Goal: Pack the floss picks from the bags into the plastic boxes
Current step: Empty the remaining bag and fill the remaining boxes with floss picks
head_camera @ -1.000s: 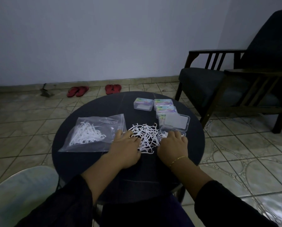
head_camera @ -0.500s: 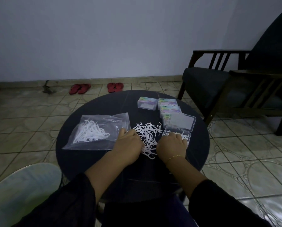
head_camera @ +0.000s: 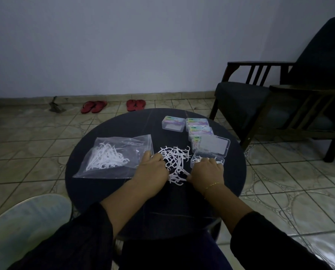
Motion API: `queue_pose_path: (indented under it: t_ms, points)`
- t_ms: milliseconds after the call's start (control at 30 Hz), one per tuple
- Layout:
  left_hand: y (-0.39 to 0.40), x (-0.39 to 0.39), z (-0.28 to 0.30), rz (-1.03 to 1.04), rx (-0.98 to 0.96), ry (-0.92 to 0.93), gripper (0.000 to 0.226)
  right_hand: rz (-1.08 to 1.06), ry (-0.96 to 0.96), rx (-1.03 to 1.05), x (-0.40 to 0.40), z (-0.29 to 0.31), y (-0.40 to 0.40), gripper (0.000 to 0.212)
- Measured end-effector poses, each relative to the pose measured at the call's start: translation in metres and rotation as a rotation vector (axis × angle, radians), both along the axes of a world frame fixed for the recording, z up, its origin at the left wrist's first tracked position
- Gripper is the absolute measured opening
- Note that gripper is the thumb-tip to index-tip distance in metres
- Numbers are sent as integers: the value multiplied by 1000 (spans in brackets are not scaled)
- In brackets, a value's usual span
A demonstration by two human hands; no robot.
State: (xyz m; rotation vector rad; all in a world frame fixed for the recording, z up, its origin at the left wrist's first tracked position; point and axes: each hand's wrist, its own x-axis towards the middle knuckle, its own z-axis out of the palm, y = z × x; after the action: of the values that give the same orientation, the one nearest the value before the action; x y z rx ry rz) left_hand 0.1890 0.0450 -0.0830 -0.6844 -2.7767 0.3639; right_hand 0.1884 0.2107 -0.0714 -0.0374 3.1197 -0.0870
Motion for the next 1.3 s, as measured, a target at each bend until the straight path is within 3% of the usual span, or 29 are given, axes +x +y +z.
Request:
queue_pose_path:
  t_ms: [67,233,433,667,967,1167,1300]
  points:
    - [0,0,-2,-35,-10,80,17,1,0,-7,1,0,4,48]
    - [-1,-5,-1,-70,-107,75,25,-6,6,-69,-2,10,16,39]
    - [-1,-12,0,-58,-100,39,28,77,-71,47,-15,36,32,38]
    - [3,-23,5,-24,-71,89,26,38,56,53,-26,40,41,36]
    - [8,-34,22,-6,-46,118,18,0,73,208,-32,29,51,39]
    - [21,-42,30,-14,-42,116,15,-14,26,32,-38,21,53,37]
    - [40,-45,39,-49,-38,198,15,-61,132,-133,-30,14,68,31]
